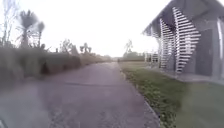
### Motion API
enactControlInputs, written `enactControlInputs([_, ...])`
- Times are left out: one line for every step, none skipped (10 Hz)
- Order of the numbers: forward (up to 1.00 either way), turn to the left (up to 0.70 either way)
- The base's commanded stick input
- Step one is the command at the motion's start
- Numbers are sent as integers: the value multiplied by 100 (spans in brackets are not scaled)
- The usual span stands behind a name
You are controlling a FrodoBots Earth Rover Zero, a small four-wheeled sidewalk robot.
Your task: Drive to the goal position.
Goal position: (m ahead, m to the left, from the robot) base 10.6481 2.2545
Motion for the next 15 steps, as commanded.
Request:
enactControlInputs([70,-14])
enactControlInputs([70,-14])
enactControlInputs([70,-14])
enactControlInputs([70,-14])
enactControlInputs([70,-14])
enactControlInputs([70,-9])
enactControlInputs([70,-3])
enactControlInputs([70,0])
enactControlInputs([70,0])
enactControlInputs([70,0])
enactControlInputs([70,0])
enactControlInputs([70,0])
enactControlInputs([70,0])
enactControlInputs([70,0])
enactControlInputs([70,0])
